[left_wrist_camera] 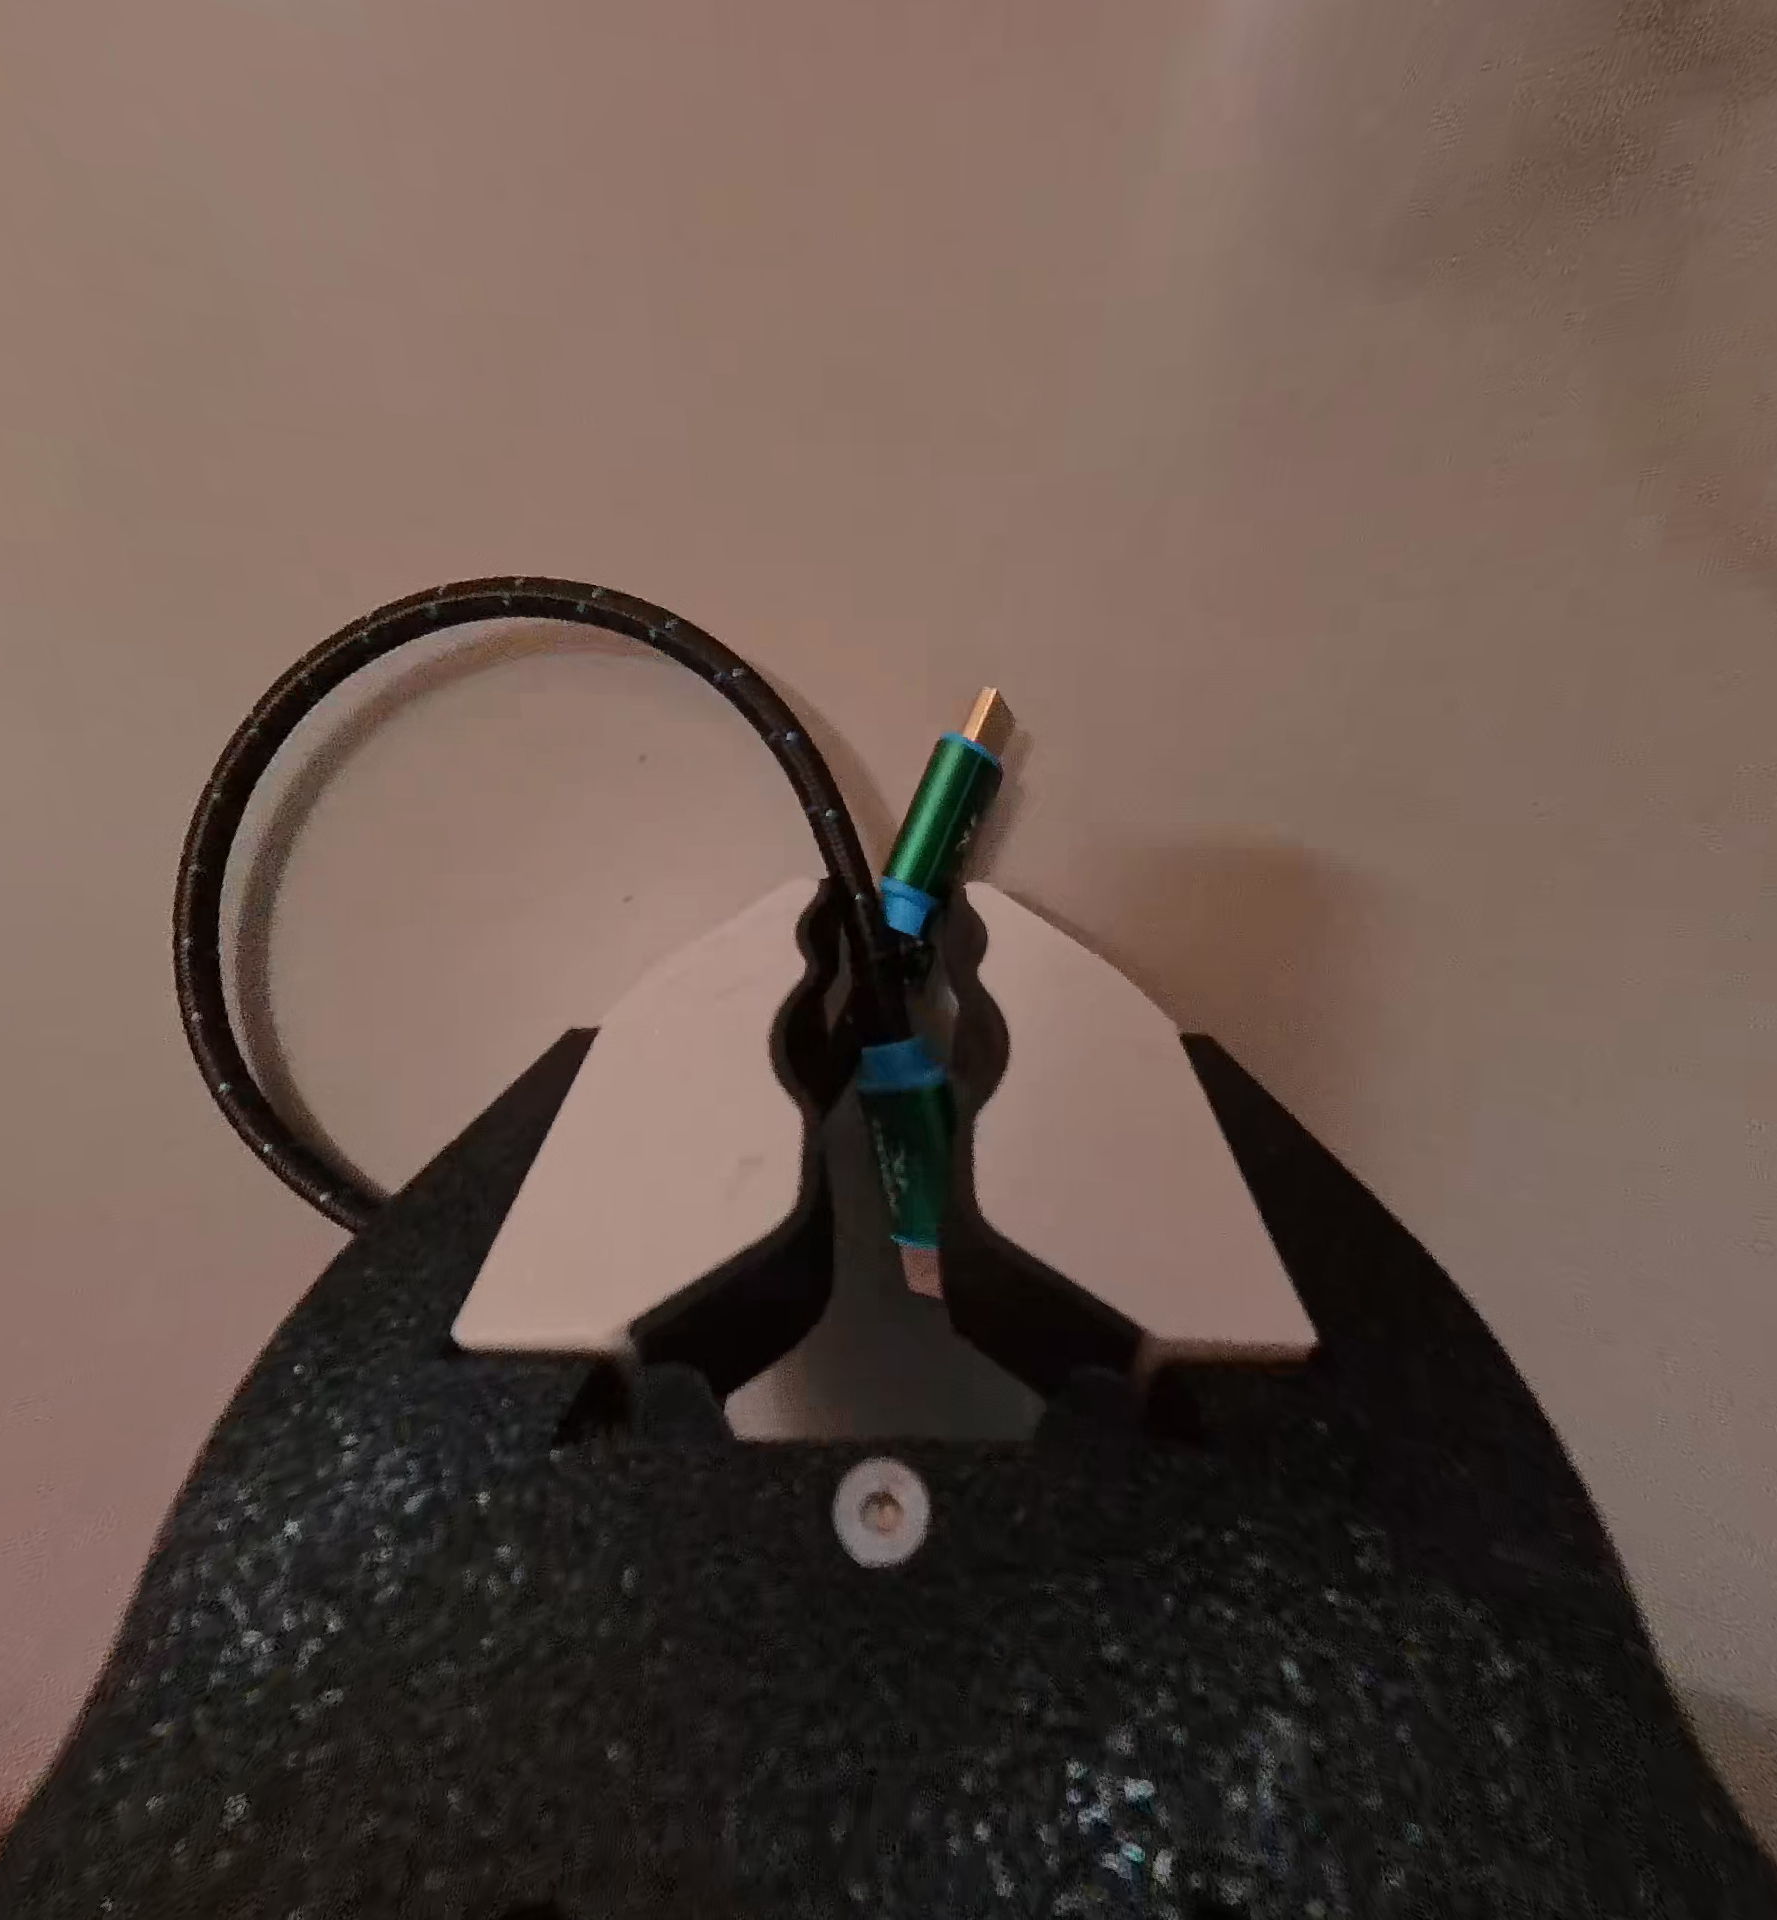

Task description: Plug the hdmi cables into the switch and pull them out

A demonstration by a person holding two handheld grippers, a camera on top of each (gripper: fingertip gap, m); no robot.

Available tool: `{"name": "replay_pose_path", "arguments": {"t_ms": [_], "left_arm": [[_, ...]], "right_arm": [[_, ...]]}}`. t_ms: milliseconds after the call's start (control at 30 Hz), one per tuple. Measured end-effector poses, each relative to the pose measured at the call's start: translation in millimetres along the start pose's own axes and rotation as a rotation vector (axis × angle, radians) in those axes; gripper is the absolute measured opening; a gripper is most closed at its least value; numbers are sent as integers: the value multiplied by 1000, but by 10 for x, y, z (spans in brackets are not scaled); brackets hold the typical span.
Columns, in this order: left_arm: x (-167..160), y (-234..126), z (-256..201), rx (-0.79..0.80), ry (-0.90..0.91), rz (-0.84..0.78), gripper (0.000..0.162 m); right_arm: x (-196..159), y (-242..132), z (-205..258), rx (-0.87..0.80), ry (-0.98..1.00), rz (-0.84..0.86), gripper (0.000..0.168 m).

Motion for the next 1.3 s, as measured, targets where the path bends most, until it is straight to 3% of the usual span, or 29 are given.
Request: {"name": "replay_pose_path", "arguments": {"t_ms": [100,200,267,300,367,433,533,600,700,733,767,800,867,1000,1133,1233,1300], "left_arm": [[184,-129,-325,-113,-9,-93,19],[241,-142,-611,-147,115,-82,21],[306,-163,-740,-106,191,-150,34],[362,-221,-750,-58,181,-195,44],[534,-465,-706,79,112,-304,47],[757,-775,-681,264,75,-470,77],[1029,-1081,-824,505,141,-633,79],[1186,-1229,-884,721,173,-675,94],[1374,-1211,-904,935,349,-598,80],[1415,-1152,-882,948,418,-553,62],[1441,-1067,-861,909,495,-504,39],[1440,-992,-807,884,545,-446,36],[1434,-973,-723,858,570,-409,14],[1524,-1208,-667,589,429,-506,6],[1619,-1440,-354,271,101,-530,5],[1617,-1377,8,59,-137,-502,5],[1603,-1237,183,-206,-344,-491,6]], "right_arm": [[-2,8,-28,-35,6,4,21],[-9,22,-55,-67,13,15,21],[-25,48,-62,-74,15,40,21],[-36,63,-65,-77,17,55,21],[-57,94,-82,-98,19,85,21],[-77,121,-105,-117,27,113,21],[-99,148,-143,-153,39,143,21],[-101,151,-159,-175,42,144,21],[-102,152,-134,-134,49,146,21],[-111,164,-113,-111,51,156,21],[-118,174,-92,-91,54,161,21],[-116,178,-75,-74,59,155,21],[-103,164,-64,-71,56,136,21],[-151,206,34,-10,-10,196,21],[-152,247,87,53,1,167,22],[-130,225,81,56,12,137,22],[-128,219,84,60,12,134,22]]}}
Point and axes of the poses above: each gripper's, where its closed fingertips meet, y out along the fingers, x out of its top, z = x × y across the jaws, the point moved 6 cm from there along -y, back along the fingers, and after that the axes turned 9 degrees about y, right-handed, at the moved point
